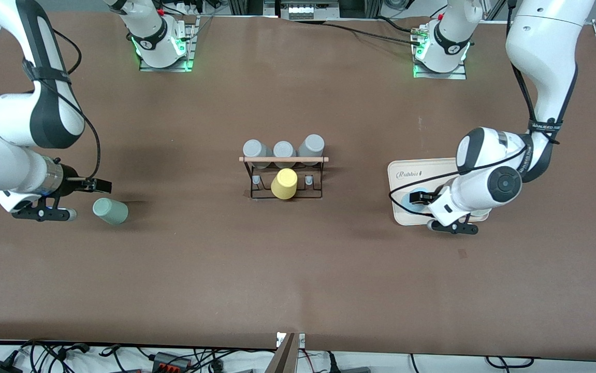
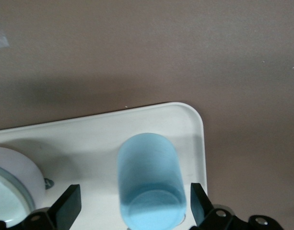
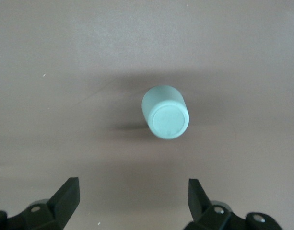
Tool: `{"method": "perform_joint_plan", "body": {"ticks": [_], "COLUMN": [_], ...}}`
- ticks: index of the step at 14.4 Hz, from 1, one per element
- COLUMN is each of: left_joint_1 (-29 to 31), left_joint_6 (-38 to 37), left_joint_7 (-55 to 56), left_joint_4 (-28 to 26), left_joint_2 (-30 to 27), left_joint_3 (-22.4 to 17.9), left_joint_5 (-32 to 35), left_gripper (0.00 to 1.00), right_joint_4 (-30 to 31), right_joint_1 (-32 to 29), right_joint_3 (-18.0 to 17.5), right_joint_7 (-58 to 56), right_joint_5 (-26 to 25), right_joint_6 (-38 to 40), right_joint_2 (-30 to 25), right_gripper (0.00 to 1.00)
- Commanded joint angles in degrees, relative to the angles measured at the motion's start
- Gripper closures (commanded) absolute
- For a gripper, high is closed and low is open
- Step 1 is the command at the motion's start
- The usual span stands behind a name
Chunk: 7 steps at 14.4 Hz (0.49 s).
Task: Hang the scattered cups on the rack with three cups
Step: 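Reach the left gripper to the blue cup while the right gripper reaches the teal cup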
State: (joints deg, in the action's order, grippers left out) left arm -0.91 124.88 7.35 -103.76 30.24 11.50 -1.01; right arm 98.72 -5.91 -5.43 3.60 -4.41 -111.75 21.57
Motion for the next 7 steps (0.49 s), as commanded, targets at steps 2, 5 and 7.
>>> {"method": "perform_joint_plan", "body": {"ticks": [2, 5, 7], "left_joint_1": [-1.1, -1.0, -0.8], "left_joint_6": [1.1, 2.6, 3.1], "left_joint_7": [2.2, 1.5, 1.4], "left_joint_4": [-2.4, -2.5, -2.5], "left_joint_2": [-1.5, -0.9, -0.5], "left_joint_3": [-0.1, -0.1, -0.1], "left_joint_5": [0.8, 0.8, 0.8], "left_gripper": [0.0, 0.0, 0.01], "right_joint_4": [0.5, 0.6, 0.6], "right_joint_1": [-1.9, -3.1, -3.3], "right_joint_3": [-0.5, -0.5, -0.5], "right_joint_7": [-2.5, -4.0, -4.8], "right_joint_5": [-2.1, -2.8, -2.7], "right_joint_6": [-4.3, -7.3, -8.7], "right_joint_2": [2.3, 4.8, 5.8], "right_gripper": [0.0, 0.0, 0.0]}}
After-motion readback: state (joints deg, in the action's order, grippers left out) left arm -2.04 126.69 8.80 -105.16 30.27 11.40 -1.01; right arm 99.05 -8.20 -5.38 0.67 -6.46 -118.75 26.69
